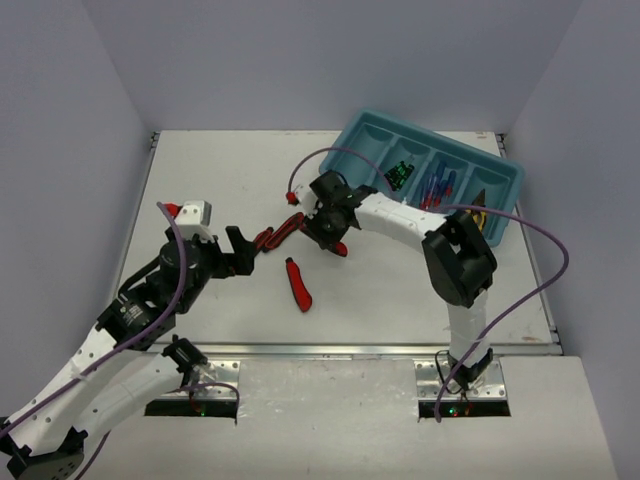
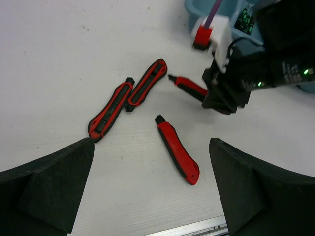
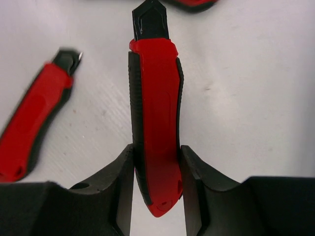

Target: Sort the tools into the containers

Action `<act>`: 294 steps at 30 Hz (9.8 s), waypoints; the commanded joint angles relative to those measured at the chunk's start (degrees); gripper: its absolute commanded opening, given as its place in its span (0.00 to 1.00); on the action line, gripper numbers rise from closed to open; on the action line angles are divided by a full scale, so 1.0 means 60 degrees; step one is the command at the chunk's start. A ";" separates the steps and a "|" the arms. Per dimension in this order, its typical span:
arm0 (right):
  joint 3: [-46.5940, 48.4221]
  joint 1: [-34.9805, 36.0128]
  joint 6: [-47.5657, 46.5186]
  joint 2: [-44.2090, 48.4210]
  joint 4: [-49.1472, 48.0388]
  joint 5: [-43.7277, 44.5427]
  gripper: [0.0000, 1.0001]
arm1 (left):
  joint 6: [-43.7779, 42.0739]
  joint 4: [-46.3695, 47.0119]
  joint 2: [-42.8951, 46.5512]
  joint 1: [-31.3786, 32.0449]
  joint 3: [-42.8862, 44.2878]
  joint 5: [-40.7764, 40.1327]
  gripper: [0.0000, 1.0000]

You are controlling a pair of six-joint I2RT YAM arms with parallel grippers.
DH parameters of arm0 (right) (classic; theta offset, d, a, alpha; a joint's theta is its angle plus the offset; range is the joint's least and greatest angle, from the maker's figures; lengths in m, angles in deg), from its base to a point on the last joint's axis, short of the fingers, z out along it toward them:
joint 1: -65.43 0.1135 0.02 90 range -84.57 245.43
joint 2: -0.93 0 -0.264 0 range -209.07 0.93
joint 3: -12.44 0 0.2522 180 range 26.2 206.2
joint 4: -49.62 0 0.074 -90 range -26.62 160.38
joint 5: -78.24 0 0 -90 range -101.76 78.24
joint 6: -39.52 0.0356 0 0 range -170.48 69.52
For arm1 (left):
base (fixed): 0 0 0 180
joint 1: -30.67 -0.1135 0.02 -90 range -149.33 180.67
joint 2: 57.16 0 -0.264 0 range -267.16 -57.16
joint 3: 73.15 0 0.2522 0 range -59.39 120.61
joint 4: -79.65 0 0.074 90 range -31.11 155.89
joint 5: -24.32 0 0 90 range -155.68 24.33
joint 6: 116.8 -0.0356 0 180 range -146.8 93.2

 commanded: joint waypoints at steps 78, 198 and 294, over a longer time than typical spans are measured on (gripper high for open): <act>-0.2003 -0.0949 0.8232 0.2191 -0.3058 -0.0243 0.00 | 0.0311 0.0294 0.0737 -0.0812 -0.0084 -0.0748 1.00; -0.4475 -0.2866 0.9458 0.3685 -0.5391 -0.1548 0.00 | 0.2422 0.0297 -0.4659 0.0662 0.4000 -0.2070 1.00; -0.6323 0.0024 0.6645 0.6183 -0.6167 -0.1360 0.00 | 0.4489 0.7140 -0.6936 0.0245 0.0667 0.5924 0.37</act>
